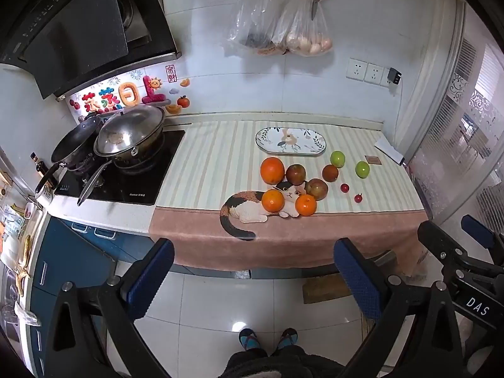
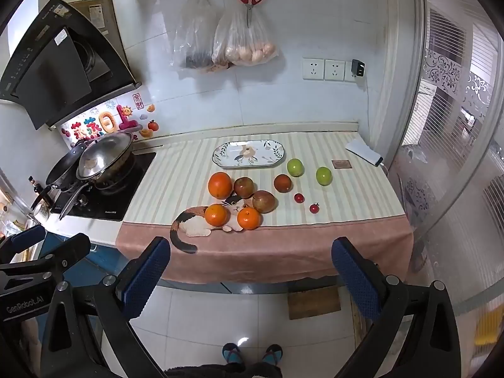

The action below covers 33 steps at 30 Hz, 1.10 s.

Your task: Organize fruits

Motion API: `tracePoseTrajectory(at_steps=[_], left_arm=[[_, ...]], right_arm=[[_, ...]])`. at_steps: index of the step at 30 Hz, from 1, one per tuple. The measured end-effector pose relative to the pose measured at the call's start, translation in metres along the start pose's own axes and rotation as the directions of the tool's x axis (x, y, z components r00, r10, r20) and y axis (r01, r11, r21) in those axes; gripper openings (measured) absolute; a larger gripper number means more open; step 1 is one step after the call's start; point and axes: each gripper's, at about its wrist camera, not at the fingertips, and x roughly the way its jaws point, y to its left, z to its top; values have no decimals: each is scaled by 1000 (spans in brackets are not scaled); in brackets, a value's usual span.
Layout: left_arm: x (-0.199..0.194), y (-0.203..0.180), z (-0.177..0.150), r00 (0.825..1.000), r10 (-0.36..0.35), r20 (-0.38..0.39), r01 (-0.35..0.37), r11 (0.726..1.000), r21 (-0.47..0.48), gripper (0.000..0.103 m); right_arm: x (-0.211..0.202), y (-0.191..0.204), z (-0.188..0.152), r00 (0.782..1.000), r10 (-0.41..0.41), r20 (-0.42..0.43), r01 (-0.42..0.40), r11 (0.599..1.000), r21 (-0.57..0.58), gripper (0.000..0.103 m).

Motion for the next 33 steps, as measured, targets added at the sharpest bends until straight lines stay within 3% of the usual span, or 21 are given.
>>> tracePoseTrajectory(at_steps=[33], left_arm=[[-5, 6, 4, 1000, 3, 11, -3, 1000, 3, 103]], right_arm=[[-12, -6, -3, 1000, 6, 23, -7, 1000, 12, 103]])
